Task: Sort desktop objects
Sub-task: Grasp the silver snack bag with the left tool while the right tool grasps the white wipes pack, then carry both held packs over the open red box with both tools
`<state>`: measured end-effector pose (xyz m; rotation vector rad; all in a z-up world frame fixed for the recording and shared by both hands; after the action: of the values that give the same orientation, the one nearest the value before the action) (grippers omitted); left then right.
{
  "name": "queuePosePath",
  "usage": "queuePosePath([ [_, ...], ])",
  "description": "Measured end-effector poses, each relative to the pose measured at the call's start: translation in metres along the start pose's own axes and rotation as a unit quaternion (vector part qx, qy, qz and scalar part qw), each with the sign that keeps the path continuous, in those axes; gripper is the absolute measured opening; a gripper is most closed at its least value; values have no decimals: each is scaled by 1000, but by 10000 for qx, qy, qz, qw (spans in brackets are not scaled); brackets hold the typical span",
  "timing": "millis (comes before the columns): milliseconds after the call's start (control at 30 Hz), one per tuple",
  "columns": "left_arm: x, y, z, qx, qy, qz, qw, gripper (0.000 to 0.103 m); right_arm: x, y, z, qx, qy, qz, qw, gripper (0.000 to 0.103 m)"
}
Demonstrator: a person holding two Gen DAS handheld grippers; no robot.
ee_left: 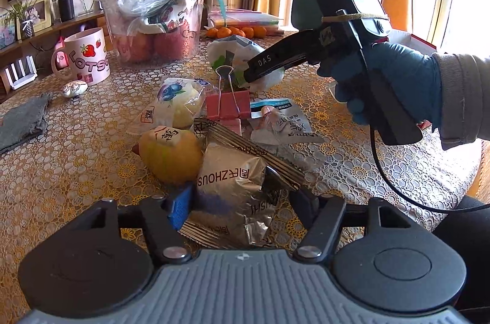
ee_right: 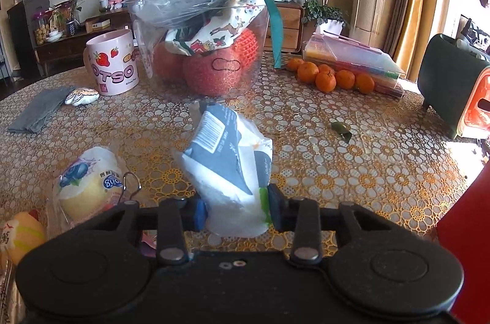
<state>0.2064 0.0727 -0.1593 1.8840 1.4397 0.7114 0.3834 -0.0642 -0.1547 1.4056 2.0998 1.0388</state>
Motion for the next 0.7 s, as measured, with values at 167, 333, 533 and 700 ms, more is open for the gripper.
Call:
queuePosePath([
  [167, -2, 2, -5, 18, 60, -6, 10000, 55, -9, 1, -12, -92, 5, 109, 9999, 35],
  [333, -4, 8, -15, -50, 64, -103, 9999, 55, -14, -2, -29, -140, 27, 154, 9998, 35],
  [533, -10, 18, -32, -158, 66, -167, 9997, 55, -22, -14, -58, -139, 145, 307, 9993, 35],
  [700, -22, 28, -42, -225, 113, -139, 9996, 55, -27, -24, -90, -174, 208, 436, 9987, 35],
])
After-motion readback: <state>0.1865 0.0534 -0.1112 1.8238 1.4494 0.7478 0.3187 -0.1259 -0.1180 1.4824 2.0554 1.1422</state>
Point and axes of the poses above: each gripper's, at about its wrist camera, not at the fingertips, and z roughly the way its jaws point, x to its left, y to its top, the point moved 7 cm from there along z, roughly the way its jaws point, and after that the axes turned 6 degrees about y, right-handed, at the moved point
